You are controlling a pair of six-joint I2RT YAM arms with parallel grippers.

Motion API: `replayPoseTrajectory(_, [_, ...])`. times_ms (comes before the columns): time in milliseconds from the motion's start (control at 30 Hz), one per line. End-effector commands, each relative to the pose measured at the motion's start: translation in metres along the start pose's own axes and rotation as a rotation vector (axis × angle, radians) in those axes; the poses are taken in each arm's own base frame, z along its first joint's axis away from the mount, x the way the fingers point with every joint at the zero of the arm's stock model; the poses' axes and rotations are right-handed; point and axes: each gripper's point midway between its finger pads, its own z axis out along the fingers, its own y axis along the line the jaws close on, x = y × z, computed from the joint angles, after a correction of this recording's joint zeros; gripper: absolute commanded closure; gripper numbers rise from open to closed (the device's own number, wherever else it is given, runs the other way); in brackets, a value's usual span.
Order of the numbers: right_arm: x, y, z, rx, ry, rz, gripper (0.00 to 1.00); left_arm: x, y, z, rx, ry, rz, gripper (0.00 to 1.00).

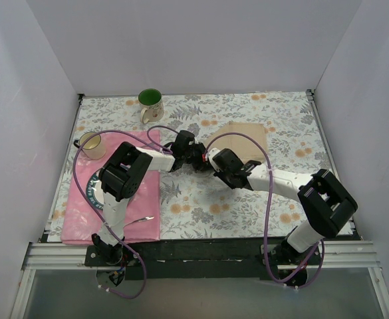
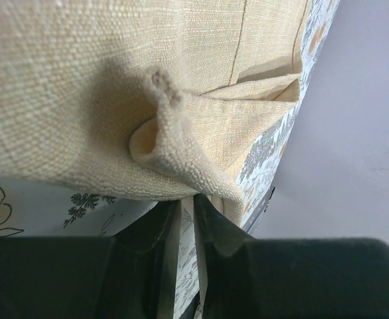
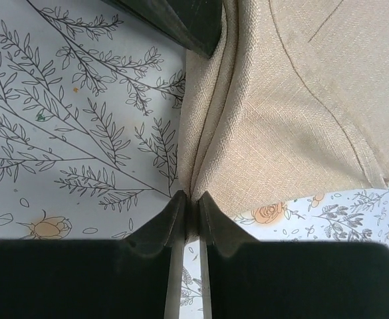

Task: Fold the napkin, place the utensils inside, and roll it up
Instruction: Roll the napkin with the utensil

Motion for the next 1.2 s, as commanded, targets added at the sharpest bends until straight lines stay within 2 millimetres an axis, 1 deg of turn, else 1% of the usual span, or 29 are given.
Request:
replayPoseTrajectory(0, [-0.021,-0.004,-0.001,-0.038,-0.067,0.057,0.82,-0.011,-0.029,-0.008,0.062,-0.029,0.042,0.87])
replayPoseTrajectory(67, [-0.020,-0.004,0.001,-0.084,-0.069,0.086,0.88,-0.011,-0.031,-0.008,0.064,-0.031,0.044,0.87])
replayPoseTrajectory(133, [-0.020,-0.004,0.002,-0.114,-0.080,0.116,0.93,-0.012,-0.032,-0.009,0.066,-0.034,0.048,0.87])
replayPoseTrajectory(233, [-0.021,-0.002,0.003,-0.220,-0.098,0.186,0.98,-0.012,-0.033,-0.011,0.067,-0.038,0.049,0.87])
replayPoseTrajectory(267, [-0.021,0.001,0.003,-0.288,-0.110,0.217,0.99,-0.012,-0.033,-0.012,0.068,-0.039,0.053,0.87])
replayPoseTrajectory(333, [-0.024,0.001,0.002,-0.347,-0.130,0.259,0.99,-0.012,-0.035,-0.014,0.072,-0.044,0.061,0.87])
replayPoseTrajectory(367, [-0.025,0.001,0.001,-0.407,-0.148,0.298,0.99,-0.012,-0.035,-0.015,0.070,-0.044,0.062,0.87])
replayPoseTrajectory(433, [-0.026,-0.002,0.000,-0.443,-0.156,0.331,0.99,-0.009,-0.036,-0.018,0.069,-0.042,0.065,0.85])
replayPoseTrajectory(467, [-0.026,-0.003,0.001,-0.466,-0.155,0.345,0.99,-0.009,-0.034,-0.020,0.063,-0.046,0.067,0.78])
replayPoseTrajectory(500, [-0.027,-0.004,0.001,-0.471,-0.151,0.342,0.99,-0.004,-0.026,-0.023,0.046,-0.044,0.062,0.73])
replayPoseTrajectory(533, [-0.031,-0.006,0.001,-0.472,-0.158,0.338,0.99,-0.004,-0.029,-0.029,0.049,-0.054,0.060,0.68])
replayPoseTrajectory(567, [-0.030,-0.003,0.001,-0.487,-0.149,0.330,0.99,-0.002,-0.028,-0.032,0.043,-0.060,0.053,0.61])
replayPoseTrajectory(600, [-0.029,-0.002,0.002,-0.491,-0.139,0.328,0.99,-0.002,-0.028,-0.035,0.044,-0.063,0.045,0.57])
replayPoseTrajectory(667, [-0.027,-0.001,0.001,-0.494,-0.125,0.330,0.84,0.002,-0.029,-0.044,0.041,-0.067,0.041,0.52])
replayPoseTrajectory(700, [-0.026,-0.002,0.002,-0.484,-0.119,0.330,0.77,0.002,-0.027,-0.048,0.032,-0.079,0.039,0.52])
replayPoseTrajectory(733, [-0.027,-0.007,0.000,-0.440,-0.120,0.326,0.66,0.001,-0.029,-0.058,0.035,-0.094,0.041,0.52])
replayPoseTrajectory(767, [-0.028,-0.004,-0.002,-0.424,-0.118,0.309,0.59,-0.007,-0.022,-0.066,0.018,-0.119,0.025,0.51])
replayPoseTrajectory(800, [-0.027,-0.005,-0.005,-0.403,-0.109,0.299,0.52,-0.011,-0.019,-0.073,0.013,-0.137,0.012,0.48])
replayPoseTrajectory(833, [-0.027,-0.013,-0.007,-0.343,-0.102,0.290,0.41,-0.011,-0.011,-0.079,-0.003,-0.135,-0.011,0.46])
replayPoseTrajectory(867, [-0.036,-0.012,-0.011,-0.327,-0.113,0.267,0.37,-0.024,-0.012,-0.091,0.003,-0.160,-0.020,0.44])
replayPoseTrajectory(900, [-0.036,-0.012,-0.013,-0.310,-0.102,0.260,0.35,-0.026,-0.010,-0.097,-0.003,-0.158,-0.024,0.27])
replayPoseTrajectory(933, [-0.038,-0.019,-0.014,-0.262,-0.101,0.253,0.30,-0.028,-0.008,-0.102,-0.016,-0.159,-0.014,0.26])
replayPoseTrajectory(967, [-0.046,-0.019,-0.016,-0.235,-0.110,0.233,0.27,-0.034,-0.014,-0.112,-0.004,-0.180,-0.002,0.26])
replayPoseTrajectory(1000, [-0.052,-0.022,-0.015,-0.204,-0.126,0.220,0.25,-0.035,-0.015,-0.116,-0.004,-0.187,0.008,0.25])
replayPoseTrajectory(1033, [-0.052,-0.028,-0.012,-0.154,-0.116,0.211,0.23,-0.035,-0.015,-0.120,-0.009,-0.196,0.013,0.26])
replayPoseTrajectory(1067, [-0.058,-0.025,-0.011,-0.140,-0.122,0.197,0.22,-0.038,-0.016,-0.125,-0.012,-0.209,0.020,0.26])
replayPoseTrajectory(1100, [-0.066,-0.029,-0.011,-0.117,-0.137,0.196,0.22,-0.039,-0.023,-0.131,-0.002,-0.221,0.030,0.26])
replayPoseTrajectory(1133, [-0.071,-0.032,-0.005,-0.083,-0.143,0.193,0.21,-0.040,-0.022,-0.135,-0.015,-0.233,0.025,0.27])
replayPoseTrajectory(1167, [-0.076,-0.028,-0.004,-0.073,-0.149,0.177,0.22,-0.043,-0.021,-0.139,-0.021,-0.244,0.014,0.27])
